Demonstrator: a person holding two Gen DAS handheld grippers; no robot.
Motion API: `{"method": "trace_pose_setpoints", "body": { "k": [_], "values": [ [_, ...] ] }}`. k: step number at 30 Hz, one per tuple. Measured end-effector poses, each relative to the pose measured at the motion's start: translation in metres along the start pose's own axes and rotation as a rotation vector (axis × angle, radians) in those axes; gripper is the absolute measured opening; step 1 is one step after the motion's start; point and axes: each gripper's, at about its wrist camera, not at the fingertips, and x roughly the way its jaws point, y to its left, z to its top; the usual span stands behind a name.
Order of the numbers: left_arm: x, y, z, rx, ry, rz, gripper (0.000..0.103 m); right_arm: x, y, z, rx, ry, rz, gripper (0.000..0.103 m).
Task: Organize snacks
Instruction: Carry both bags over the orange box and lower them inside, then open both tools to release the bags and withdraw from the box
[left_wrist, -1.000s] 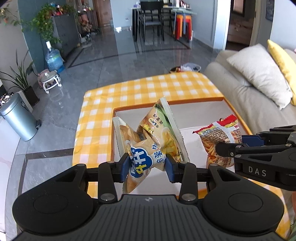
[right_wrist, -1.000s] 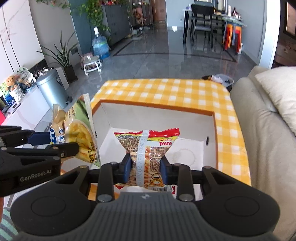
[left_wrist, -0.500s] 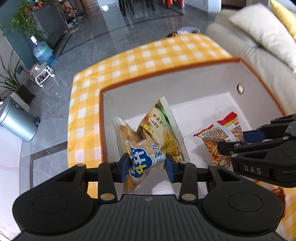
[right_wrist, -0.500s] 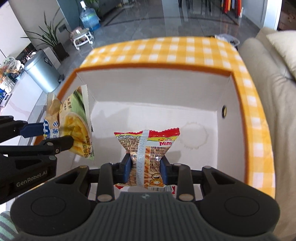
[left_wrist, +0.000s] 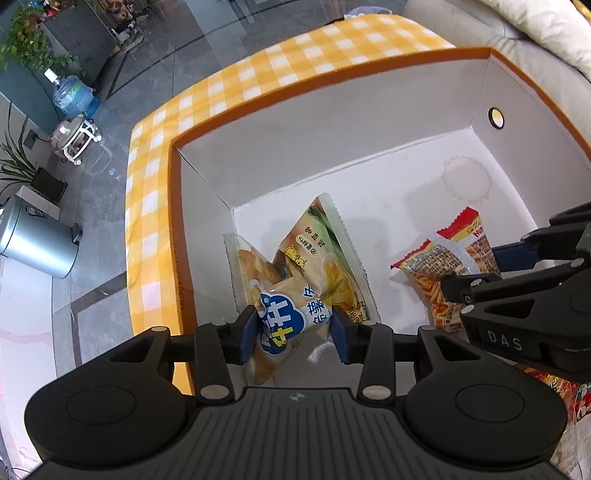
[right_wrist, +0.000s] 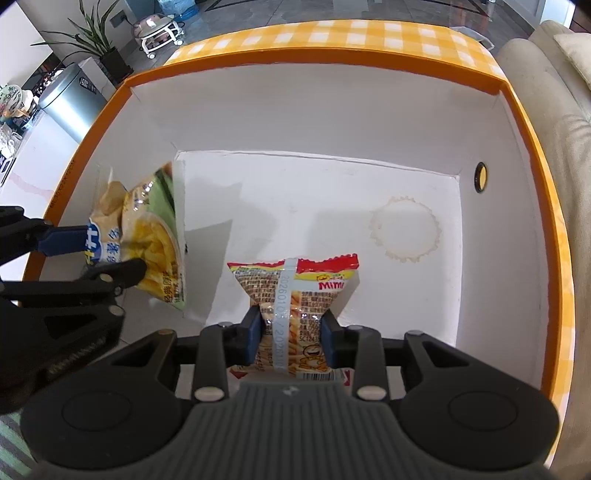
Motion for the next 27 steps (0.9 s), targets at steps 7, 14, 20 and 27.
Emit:
{"method": "trace_pose_setpoints", "body": {
  "k": [7, 14, 20, 27],
  "values": [
    [0.0, 0.001, -0.002, -0.015, 0.001, 0.02, 0.053, -0.004, -0.001, 0.001, -0.004, 0.012, -0.004, 0.037],
    [-0.011, 0.0, -0.005, -0.004, -0.028, 0.055, 0.067, -0.008, 0.001, -0.003, 0.021, -0.01, -0.036, 0.051],
    [-0.04, 0.005, -0.009, -0.013, -0.086, 0.064, 0.074, -0.031, 0.001, -0.004, 0.022, -0.045, -0.049, 0.065],
    [-0.088, 0.011, -0.022, -0.104, -0.238, 0.086, 0.074, -0.086, 0.003, -0.018, 0.006, -0.179, -0.044, 0.07]
  ]
}}
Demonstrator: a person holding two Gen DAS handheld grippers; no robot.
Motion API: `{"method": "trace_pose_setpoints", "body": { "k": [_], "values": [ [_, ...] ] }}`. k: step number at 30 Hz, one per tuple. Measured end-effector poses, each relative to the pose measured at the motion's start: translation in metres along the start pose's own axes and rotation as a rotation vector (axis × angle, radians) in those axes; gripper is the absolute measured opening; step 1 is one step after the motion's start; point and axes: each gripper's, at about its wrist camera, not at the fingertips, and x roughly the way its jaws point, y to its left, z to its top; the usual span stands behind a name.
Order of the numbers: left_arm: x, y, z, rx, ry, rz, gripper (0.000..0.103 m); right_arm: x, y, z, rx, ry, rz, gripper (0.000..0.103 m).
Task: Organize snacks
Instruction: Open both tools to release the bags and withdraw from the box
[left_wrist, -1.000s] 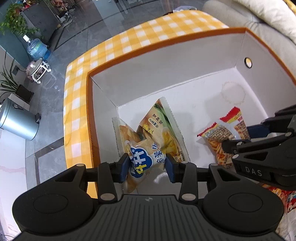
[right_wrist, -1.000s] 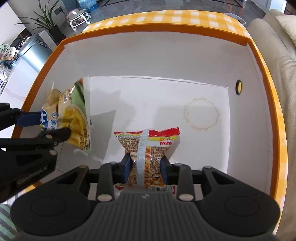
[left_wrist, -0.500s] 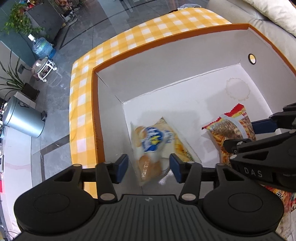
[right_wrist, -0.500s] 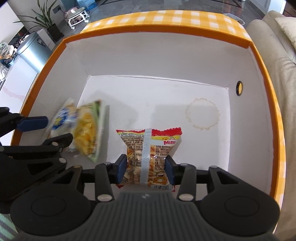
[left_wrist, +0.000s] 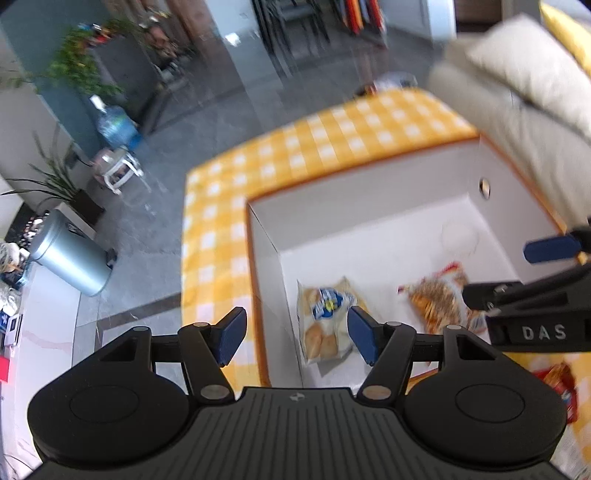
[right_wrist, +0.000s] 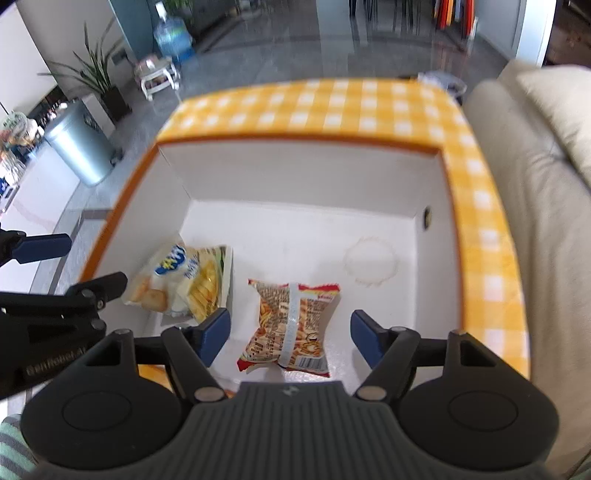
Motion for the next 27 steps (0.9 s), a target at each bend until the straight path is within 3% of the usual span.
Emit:
{"method": "trace_pose_setpoints", "body": {
  "k": [5, 11, 15, 21, 27],
  "values": [
    [-0.044, 0.001, -0.006, -0.054, -0.148, 0.029, 0.075, -0.047, -0.003, -0.017, 0.037, -0.13, 0.002, 0.073],
    [-0.085, -0.002, -0.031, -0.099, -0.246, 0.003, 0.076, -0.096, -0.002, -0.057, 0.046, -0.235, 0.0, 0.084],
    [-0.109, -0.001, -0.055, -0.149, -0.3, -0.019, 0.079, -0.125, 0.001, -0.091, 0.058, -0.289, 0.004, 0.085],
    [-0.127, -0.003, -0.091, -0.182, -0.285, -0.065, 0.08, -0.157, 0.008, -0.143, 0.027, -0.318, -0.029, 0.088],
    [-0.129, -0.008, -0.129, -0.216, -0.217, -0.085, 0.08, -0.166, 0.011, -0.18, 0.012, -0.233, -0.025, 0.088]
  ]
}}
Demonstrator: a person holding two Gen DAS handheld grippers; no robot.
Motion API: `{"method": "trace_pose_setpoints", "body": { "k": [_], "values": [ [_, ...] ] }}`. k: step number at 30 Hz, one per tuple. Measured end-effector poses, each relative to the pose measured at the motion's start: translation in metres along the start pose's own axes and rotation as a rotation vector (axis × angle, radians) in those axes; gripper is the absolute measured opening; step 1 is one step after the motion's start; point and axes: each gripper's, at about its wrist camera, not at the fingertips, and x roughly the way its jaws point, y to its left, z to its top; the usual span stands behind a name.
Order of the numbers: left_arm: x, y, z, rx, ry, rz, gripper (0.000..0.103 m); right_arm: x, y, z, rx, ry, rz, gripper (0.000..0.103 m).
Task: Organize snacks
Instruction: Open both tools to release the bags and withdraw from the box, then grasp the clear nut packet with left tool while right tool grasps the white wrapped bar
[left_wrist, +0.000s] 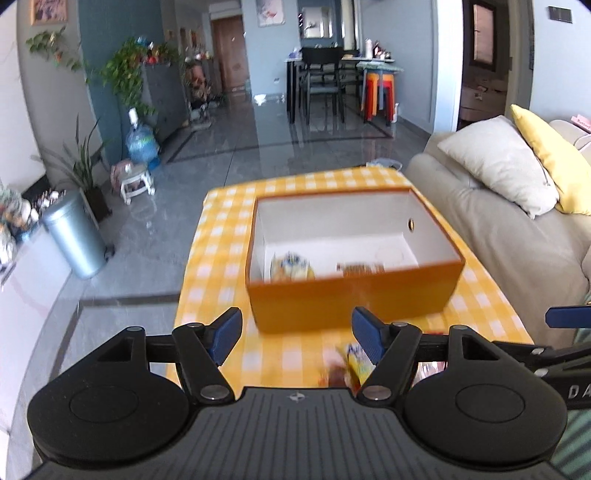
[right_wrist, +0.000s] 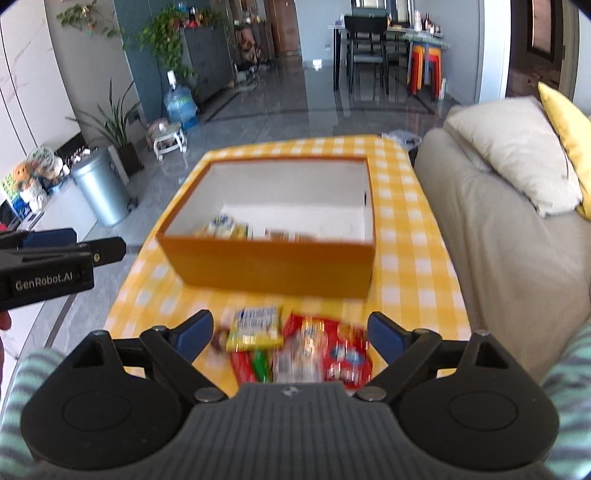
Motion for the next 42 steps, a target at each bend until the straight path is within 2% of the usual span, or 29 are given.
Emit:
{"method": "trace_pose_setpoints", "body": {
  "k": [10, 13, 18, 23, 27, 32, 42],
  "values": [
    [-0.019, -0.002, -0.046, -0.044, 0.094, -0.049, 0.08, -0.022, -0.016, -0.048, -0.054, 0.046, -0.003, 0.087],
    [-0.016, -0.004, -0.059, -0.044, 0.148, -0.081, 0.08, -0.024, -0.02, -0.062, -0.057, 0.061, 0.004, 0.085],
    [-0.006, -0.01, -0.08, -0.02, 0.266, -0.093, 0.078, -0.022, -0.021, -0.083, -0.092, 0.088, -0.01, 0.083],
    [0.0, -0.013, -0.095, -0.018, 0.342, -0.105, 0.077, -0.009, -0.031, -0.091, -0.034, 0.163, 0.004, 0.079],
    [0.006, -0.01, -0.097, -0.038, 0.367, -0.097, 0.077, 0.001, -0.033, -0.094, -0.022, 0.212, 0.004, 0.079],
    [0.013, -0.003, -0.093, -0.091, 0.352, -0.094, 0.076, 0.014, -0.035, -0.096, -0.013, 0.253, -0.001, 0.079],
    [0.044, -0.006, -0.09, -0.09, 0.377, -0.072, 0.072, 0.046, -0.033, -0.092, -0.013, 0.296, 0.007, 0.075]
  ]
}}
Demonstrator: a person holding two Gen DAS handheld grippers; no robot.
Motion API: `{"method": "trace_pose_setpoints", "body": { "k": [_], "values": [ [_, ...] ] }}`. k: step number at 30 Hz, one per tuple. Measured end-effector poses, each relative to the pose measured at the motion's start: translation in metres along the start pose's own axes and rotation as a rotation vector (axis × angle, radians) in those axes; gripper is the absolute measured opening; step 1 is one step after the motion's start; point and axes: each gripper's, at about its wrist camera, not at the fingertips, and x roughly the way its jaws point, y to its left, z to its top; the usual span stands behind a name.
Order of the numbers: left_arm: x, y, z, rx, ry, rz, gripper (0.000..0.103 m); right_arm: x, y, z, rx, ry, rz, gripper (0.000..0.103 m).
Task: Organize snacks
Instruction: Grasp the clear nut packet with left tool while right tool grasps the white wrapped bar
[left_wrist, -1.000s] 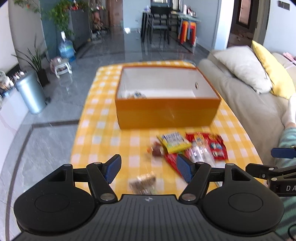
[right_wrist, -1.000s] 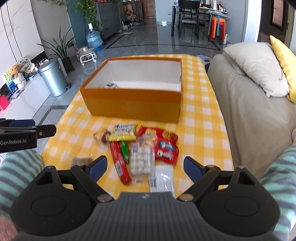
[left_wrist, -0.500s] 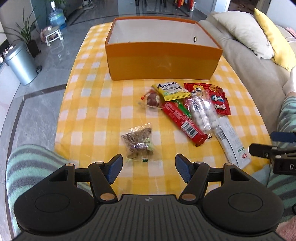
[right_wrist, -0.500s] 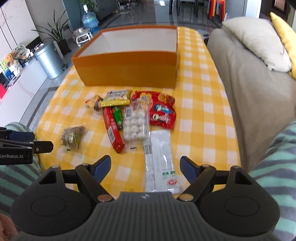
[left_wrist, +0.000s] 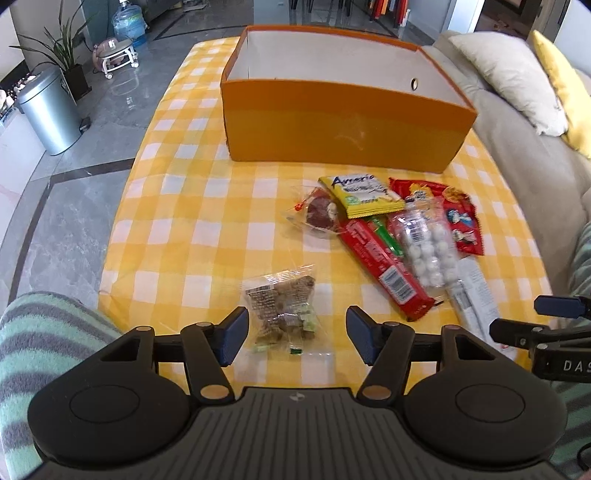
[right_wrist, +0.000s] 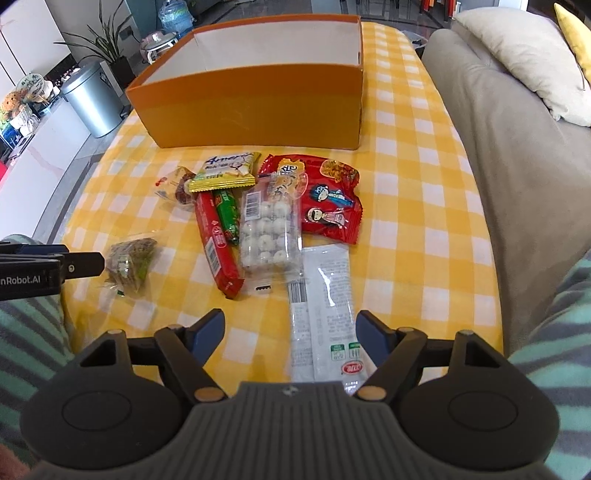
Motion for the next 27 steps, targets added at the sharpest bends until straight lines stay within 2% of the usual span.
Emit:
{"method": "trace_pose_setpoints", "body": {
  "k": [13, 19, 21, 27],
  "values": [
    [0.045, 0.01, 0.003, -0.073, 0.087, 0.024, 0.072, 0.06, -0.005, 0.011, -0.029, 0.121, -0.046, 0.074],
    [0.055, 0.009, 0.004, -0.089, 0.095, -0.015, 0.071, 0.074, -0.009, 0.01, -0.006, 0.163, -0.069, 0.071],
    [0.057, 0.007, 0.005, -0.086, 0.098, -0.021, 0.069, 0.078, -0.009, 0.01, 0.003, 0.175, -0.073, 0.069],
    [0.066, 0.006, 0.006, -0.095, 0.118, -0.038, 0.059, 0.082, -0.004, 0.01, -0.021, 0.175, -0.095, 0.07]
  ]
}}
